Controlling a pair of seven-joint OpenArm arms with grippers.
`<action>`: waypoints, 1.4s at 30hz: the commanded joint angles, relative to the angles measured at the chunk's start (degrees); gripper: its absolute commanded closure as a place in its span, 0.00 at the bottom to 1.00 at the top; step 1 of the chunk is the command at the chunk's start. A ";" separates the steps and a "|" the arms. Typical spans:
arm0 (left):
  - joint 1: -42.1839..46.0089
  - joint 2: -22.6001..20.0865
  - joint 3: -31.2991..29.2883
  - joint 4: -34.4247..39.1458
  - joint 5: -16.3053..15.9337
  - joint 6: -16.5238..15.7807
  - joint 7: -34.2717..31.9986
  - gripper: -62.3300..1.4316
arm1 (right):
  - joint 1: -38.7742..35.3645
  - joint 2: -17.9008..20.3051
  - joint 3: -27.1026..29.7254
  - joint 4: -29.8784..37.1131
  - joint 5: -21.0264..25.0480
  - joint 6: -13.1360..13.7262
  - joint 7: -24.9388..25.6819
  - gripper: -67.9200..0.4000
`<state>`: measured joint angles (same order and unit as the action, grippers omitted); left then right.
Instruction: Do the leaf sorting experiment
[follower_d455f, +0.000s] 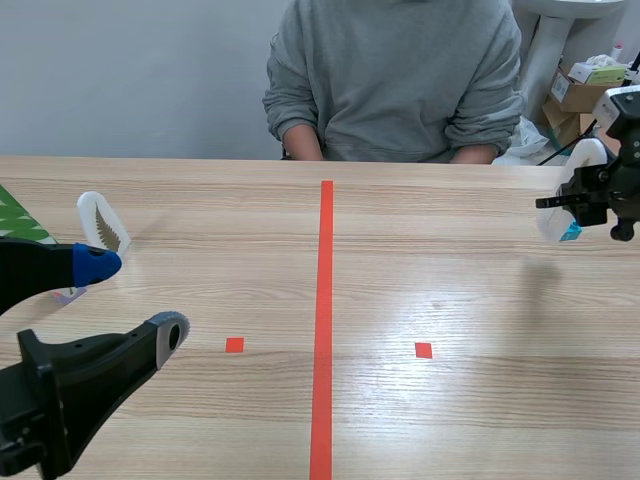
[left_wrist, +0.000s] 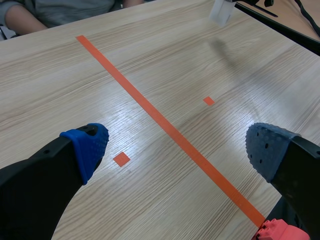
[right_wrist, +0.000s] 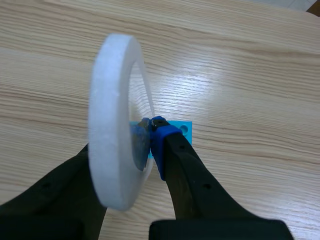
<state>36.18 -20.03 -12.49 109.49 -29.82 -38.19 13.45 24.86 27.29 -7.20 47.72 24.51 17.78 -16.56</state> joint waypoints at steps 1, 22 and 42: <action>-0.17 0.31 -0.15 0.28 -0.61 -0.09 -0.74 0.06 | 1.55 0.33 -0.17 -0.11 0.44 -1.01 1.49 0.98; -0.17 0.28 -0.15 0.28 -0.68 -0.09 -0.79 0.06 | -2.01 -1.14 4.70 -5.20 1.27 -4.68 0.35 0.98; -0.17 0.31 -0.15 0.28 -0.87 -0.09 -0.74 0.06 | -5.97 -1.09 4.70 3.08 -2.93 -8.57 0.20 0.98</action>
<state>36.18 -20.03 -12.49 109.49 -29.87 -38.19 13.45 18.17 25.23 -2.70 49.17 21.85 9.47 -17.06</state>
